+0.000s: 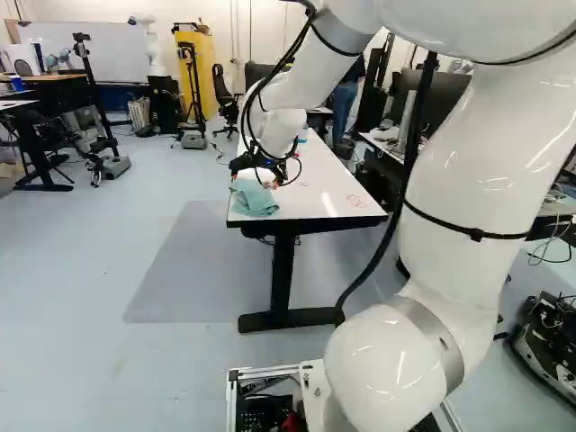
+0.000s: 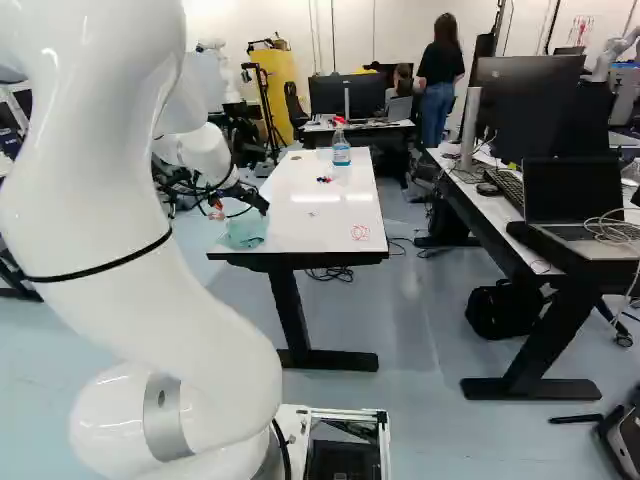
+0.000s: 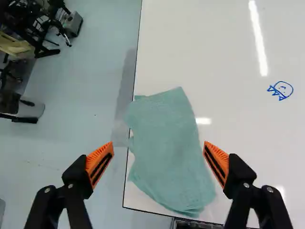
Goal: Clean the table with the green towel
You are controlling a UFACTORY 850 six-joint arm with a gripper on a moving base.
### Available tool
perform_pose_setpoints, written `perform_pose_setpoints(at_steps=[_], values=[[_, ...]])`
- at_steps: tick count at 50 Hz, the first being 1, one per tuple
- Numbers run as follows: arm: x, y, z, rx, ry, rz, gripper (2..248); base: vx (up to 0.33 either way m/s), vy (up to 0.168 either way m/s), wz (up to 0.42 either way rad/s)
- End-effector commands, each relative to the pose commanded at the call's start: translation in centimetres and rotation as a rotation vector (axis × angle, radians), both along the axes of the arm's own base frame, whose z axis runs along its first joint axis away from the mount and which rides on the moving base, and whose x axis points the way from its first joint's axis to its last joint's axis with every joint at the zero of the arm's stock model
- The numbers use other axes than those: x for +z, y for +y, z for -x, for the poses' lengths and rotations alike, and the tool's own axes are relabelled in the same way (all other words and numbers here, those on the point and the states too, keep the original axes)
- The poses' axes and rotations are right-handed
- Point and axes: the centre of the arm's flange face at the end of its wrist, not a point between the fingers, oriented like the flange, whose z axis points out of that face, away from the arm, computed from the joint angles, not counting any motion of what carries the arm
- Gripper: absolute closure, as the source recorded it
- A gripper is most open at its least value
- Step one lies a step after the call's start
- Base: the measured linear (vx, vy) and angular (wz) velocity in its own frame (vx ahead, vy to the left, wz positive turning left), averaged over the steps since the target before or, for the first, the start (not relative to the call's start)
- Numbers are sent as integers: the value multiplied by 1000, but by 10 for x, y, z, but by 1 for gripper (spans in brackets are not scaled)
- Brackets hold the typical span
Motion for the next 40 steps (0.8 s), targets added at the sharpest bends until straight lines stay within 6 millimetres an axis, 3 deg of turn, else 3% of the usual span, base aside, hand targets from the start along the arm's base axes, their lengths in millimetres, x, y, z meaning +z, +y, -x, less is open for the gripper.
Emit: perform_pose_setpoints(at_steps=[15,40], values=[[-1,3,0,5,1,0,3,0,0,0],[-24,5,-7,5,42,14,3,0,0,0]])
